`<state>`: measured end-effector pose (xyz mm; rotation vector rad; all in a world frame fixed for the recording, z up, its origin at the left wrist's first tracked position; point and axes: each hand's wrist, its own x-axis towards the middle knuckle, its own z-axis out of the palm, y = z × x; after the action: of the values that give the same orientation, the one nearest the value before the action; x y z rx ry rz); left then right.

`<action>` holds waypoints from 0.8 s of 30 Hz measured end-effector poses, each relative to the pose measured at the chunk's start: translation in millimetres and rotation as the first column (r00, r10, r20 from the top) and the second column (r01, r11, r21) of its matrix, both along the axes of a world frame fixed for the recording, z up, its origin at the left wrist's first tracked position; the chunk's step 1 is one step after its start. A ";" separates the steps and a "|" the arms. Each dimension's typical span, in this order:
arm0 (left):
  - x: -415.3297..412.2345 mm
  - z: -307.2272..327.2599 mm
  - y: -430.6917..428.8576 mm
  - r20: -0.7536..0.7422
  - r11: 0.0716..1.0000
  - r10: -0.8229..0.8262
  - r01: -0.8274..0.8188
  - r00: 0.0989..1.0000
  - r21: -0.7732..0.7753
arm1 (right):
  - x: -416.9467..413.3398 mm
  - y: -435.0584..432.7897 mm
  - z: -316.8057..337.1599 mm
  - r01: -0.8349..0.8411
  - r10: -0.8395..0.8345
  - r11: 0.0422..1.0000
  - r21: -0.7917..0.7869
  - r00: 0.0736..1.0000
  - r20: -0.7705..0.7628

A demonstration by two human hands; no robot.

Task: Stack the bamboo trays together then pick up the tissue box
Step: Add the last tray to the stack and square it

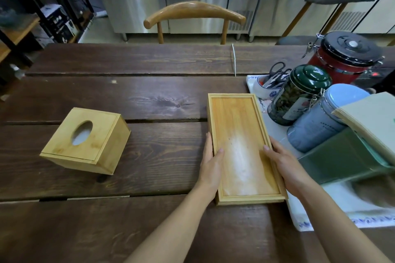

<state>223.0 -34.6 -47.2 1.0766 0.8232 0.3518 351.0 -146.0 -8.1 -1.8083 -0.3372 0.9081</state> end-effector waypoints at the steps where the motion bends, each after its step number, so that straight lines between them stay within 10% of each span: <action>1: -0.1 1.2 -0.3 0.001 1.000 0.000 0.000 1.000 -0.004 | -1.4 -0.2 0.8 0.005 -0.005 1.000 0.011 1.000 -0.011; 24: -33.2 10.2 -24.2 -0.089 0.996 -0.076 0.079 0.993 0.035 | -28.6 -28.2 2.0 -0.004 0.004 1.000 -0.006 0.998 0.066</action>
<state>189.8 -58.8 -37.0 1.1631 0.8524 0.2572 322.4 -174.2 -6.1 -1.8463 -0.3800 0.8544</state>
